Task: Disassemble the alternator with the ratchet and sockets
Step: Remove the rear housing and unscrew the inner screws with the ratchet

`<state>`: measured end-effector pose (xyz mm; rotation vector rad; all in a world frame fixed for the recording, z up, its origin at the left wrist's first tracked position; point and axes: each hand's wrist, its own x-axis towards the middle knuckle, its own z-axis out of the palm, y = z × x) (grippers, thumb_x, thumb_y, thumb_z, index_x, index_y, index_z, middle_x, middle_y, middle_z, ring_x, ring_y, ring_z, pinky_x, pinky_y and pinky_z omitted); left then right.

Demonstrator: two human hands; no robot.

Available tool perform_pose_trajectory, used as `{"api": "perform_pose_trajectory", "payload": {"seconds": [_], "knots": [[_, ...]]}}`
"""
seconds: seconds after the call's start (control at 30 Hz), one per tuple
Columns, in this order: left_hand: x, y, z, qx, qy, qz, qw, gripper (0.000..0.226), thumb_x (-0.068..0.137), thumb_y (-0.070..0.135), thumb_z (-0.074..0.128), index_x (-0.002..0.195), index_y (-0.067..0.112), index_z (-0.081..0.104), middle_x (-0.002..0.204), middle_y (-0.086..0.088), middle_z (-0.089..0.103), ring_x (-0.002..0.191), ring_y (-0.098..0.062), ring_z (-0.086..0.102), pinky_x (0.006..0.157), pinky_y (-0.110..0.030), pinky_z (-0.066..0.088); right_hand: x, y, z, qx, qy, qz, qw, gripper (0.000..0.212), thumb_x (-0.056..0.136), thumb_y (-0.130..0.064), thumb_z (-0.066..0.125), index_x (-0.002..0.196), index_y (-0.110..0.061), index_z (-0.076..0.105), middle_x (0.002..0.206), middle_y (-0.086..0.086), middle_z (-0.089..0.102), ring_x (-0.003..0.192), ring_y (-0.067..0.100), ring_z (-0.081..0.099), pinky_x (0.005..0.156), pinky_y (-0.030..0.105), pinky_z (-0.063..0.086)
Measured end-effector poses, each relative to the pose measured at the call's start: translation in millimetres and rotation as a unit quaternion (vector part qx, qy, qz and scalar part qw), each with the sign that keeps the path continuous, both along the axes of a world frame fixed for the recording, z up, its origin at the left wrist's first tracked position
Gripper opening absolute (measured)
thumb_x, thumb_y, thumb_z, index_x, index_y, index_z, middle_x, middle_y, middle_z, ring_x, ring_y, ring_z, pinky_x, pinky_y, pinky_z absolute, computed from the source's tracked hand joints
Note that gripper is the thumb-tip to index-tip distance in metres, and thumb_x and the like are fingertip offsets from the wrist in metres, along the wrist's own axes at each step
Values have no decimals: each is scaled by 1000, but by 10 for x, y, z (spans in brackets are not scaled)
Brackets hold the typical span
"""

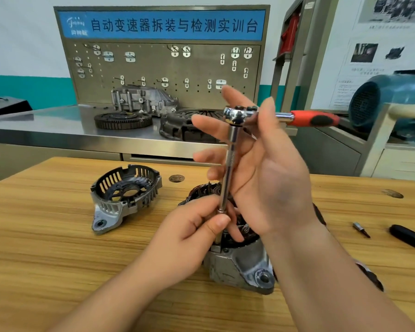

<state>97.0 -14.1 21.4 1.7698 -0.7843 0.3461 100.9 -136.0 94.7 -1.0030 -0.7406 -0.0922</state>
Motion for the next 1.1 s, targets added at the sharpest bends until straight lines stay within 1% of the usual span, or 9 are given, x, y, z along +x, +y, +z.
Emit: {"api": "perform_pose_trajectory", "payload": {"seconds": [0.1, 0.17, 0.23, 0.33, 0.4, 0.57, 0.67, 0.9, 1.1], "knots": [[-2, -13, -24, -12, 11, 9, 1000, 30, 85, 36, 49, 95, 11, 63, 78, 4, 73, 78, -24, 67, 76, -40, 53, 16, -22, -12, -57, -167, -204, 963, 30, 97, -36, 46, 126, -33, 53, 116, 5, 69, 96, 18, 67, 81, 38, 56], [-7, -20, -28, -16, 15, 10, 1000, 31, 84, 38, 50, 96, 13, 64, 78, 4, 73, 81, -13, 68, 81, -30, 52, 20, -39, -16, -97, -231, -271, 929, 31, 96, -39, 50, 127, -32, 50, 113, -11, 69, 101, 6, 66, 86, 29, 54], [-12, -29, -27, -20, 17, 12, 1000, 31, 84, 39, 49, 96, 14, 63, 78, 5, 73, 80, -13, 68, 79, -27, 51, 0, -23, 15, -92, -205, -224, 948, 29, 97, -42, 48, 125, -37, 50, 116, -15, 67, 94, 5, 68, 78, 21, 53], [-18, -36, -1, -20, 17, 0, 1000, 33, 91, 37, 42, 98, 14, 64, 85, 2, 74, 82, -28, 67, 78, -46, 51, 12, -16, 14, -45, -85, -63, 993, 39, 97, -44, 33, 130, -29, 51, 124, 0, 67, 86, 20, 71, 74, 31, 53], [-18, -34, 14, -5, 1, -3, 1000, 33, 93, 33, 40, 98, 13, 65, 89, 3, 73, 90, -20, 67, 84, -46, 50, 16, -20, 12, -47, -20, -9, 999, 51, 96, -49, 25, 131, -23, 51, 116, 4, 70, 81, 20, 71, 72, 29, 52], [7, -9, -15, -22, 17, 10, 1000, 33, 86, 37, 47, 92, 9, 63, 79, 2, 73, 85, -16, 68, 80, -38, 52, 18, -29, 44, -61, -141, -129, 980, 32, 96, -40, 45, 127, -35, 56, 126, -6, 65, 106, 17, 66, 85, 34, 54], [-8, -26, -11, -26, 20, 11, 999, 32, 84, 40, 49, 95, 13, 65, 78, 3, 73, 74, -37, 64, 73, -53, 51, 26, -26, 49, -124, -225, -165, 952, 39, 94, -39, 46, 133, -44, 44, 142, -19, 46, 127, 14, 54, 100, 42, 47], [-10, -6, 54, -24, 31, -38, 999, 23, 95, 22, 48, 96, 5, 63, 87, 0, 72, 89, -12, 67, 84, -23, 48, 4, 15, 0, -33, -7, 0, 999, 53, 91, -53, 32, 134, -26, 47, 107, 7, 73, 82, 21, 71, 80, 31, 54], [13, 7, 8, -36, 37, -24, 998, 19, 90, 21, 52, 90, 6, 64, 79, 1, 72, 86, -10, 67, 83, -25, 48, -81, 26, 54, -95, -77, -102, 987, 31, 98, -23, 50, 128, -29, 55, 132, 4, 60, 117, 28, 59, 75, 18, 50]]}}
